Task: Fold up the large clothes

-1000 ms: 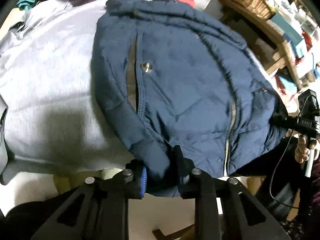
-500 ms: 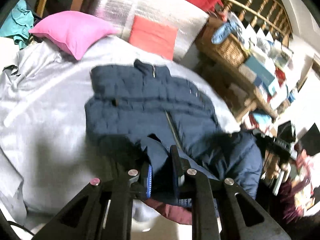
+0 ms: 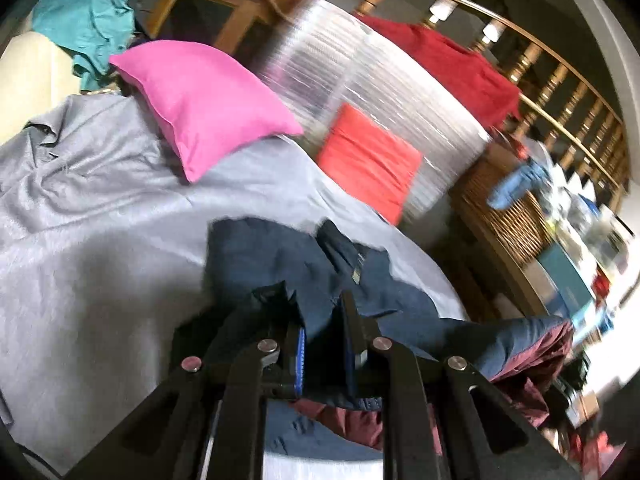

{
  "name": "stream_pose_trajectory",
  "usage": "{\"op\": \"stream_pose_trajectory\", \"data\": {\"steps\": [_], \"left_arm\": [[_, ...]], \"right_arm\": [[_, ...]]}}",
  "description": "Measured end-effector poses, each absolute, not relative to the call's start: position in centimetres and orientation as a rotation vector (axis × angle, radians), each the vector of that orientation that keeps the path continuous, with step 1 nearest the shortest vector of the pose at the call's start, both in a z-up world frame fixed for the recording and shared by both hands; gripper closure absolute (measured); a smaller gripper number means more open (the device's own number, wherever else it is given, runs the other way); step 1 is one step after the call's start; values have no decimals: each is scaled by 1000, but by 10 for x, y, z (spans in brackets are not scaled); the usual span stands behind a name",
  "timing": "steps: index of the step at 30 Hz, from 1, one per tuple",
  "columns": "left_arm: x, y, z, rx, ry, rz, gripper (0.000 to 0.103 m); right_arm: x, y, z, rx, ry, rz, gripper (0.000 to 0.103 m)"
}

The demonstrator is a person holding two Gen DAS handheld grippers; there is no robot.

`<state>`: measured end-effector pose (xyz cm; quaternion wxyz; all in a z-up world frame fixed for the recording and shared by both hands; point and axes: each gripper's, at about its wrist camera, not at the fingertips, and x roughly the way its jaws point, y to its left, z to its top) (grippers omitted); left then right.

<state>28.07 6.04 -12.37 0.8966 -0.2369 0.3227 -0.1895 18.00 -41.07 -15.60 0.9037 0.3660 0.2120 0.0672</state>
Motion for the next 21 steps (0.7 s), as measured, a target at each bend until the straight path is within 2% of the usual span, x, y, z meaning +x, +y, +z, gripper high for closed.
{"op": "stream_pose_trajectory", "data": {"steps": [6,21], "left_arm": [[343,51,-148,-526,676,-305,88],[450,15,-176,-416,740,-233,88]], "right_arm": [[238,-431,-177,786,455,90,92],[362,-449,-198,714,519,16,92]]}}
